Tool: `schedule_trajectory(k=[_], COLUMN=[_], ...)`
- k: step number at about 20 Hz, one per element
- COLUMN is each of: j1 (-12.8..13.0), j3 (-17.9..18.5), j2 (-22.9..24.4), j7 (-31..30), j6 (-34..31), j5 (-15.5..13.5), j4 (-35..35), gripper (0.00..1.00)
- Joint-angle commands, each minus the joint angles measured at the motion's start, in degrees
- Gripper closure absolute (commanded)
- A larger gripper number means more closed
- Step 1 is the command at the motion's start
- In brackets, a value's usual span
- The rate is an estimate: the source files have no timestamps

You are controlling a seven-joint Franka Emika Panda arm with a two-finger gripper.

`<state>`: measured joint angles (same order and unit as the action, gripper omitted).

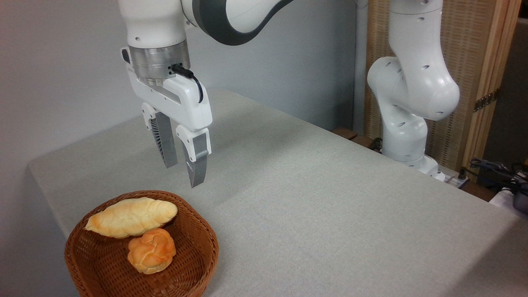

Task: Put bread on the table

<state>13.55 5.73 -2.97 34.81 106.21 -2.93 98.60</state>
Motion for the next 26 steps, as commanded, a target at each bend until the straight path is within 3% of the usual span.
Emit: schedule_trajectory(k=[1,18,26], j1=[0.1,0.1,0.0], j3=[0.3,0.2,0.3], j2=[0.4,0.8,-2.2], j7=[-0.2,0.0,0.1], j6=[-1.8,-0.7,8.5], j5=[-0.2,-0.3,-0.2], j4=[-0.6,0.1,1.3], gripper=[0.00,0.00,0.00])
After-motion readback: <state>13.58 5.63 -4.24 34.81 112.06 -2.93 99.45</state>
